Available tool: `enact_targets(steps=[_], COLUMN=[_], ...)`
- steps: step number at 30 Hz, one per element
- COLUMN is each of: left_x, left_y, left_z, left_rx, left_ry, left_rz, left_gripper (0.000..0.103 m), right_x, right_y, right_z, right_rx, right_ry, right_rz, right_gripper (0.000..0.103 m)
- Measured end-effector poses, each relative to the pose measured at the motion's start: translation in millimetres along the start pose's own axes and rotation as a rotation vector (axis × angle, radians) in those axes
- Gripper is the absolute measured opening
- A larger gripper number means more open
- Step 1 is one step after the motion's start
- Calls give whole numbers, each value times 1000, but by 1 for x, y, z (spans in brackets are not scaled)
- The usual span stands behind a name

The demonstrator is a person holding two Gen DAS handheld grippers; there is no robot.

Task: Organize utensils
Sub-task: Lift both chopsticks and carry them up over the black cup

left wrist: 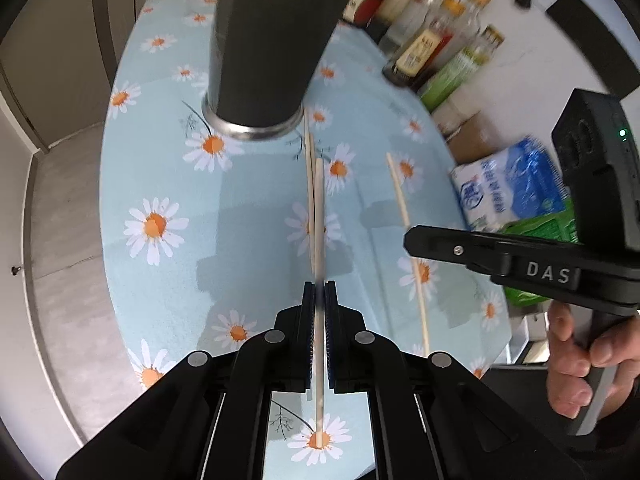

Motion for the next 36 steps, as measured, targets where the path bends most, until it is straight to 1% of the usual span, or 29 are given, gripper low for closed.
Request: enact_targets(steps=[1, 6, 9, 12, 15, 17, 21, 24, 27, 33, 36], left_x=[3, 15, 18, 20, 20, 19, 18, 19, 20, 25, 24], left_y=[5, 18, 26, 34, 47, 58, 79, 91, 102, 116, 125], left_z=[1, 6, 14, 24, 37, 47, 68, 80, 93, 119, 134], left_rx=[-25, -96, -140, -189, -253, -304, -387, -439, -491, -587, -650], left_ry=[4, 35, 61, 84, 94, 86, 66, 45, 33, 14, -10], left_rz=[-8, -35, -79, -114, -128, -149, -156, -149, -183, -197, -182], left_gripper=[4, 4, 4, 4, 4, 4, 4, 4, 4, 4, 4], right_x=[4, 19, 29, 44, 60, 68, 80, 87, 95, 107, 113], right_y=[2, 10, 13, 23, 36, 44, 58, 67, 75, 88, 99], right_z=[1, 6, 11, 23, 34, 42, 58, 68, 83, 107, 121], right_rx=[-15, -65, -81, -143, -211, -254, -325, -372, -446, -533, -601], right_ry=[13, 39, 58, 96, 156, 180, 221, 259, 313, 365, 406], right_rz=[-1, 25, 53, 105, 142, 162, 184, 180, 168, 172, 164], right_gripper=[6, 6, 6, 6, 6, 6, 6, 6, 6, 6, 6])
Point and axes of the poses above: each gripper's, at about its wrist camera, not at the fingertips, and y roughly against the way its jaws point, x to its left, z to its top, the point moved 7 cm from there along -y, roughly the way its jaws point, and after that the axes turned 6 degrees about z, right-handed, at the moved point
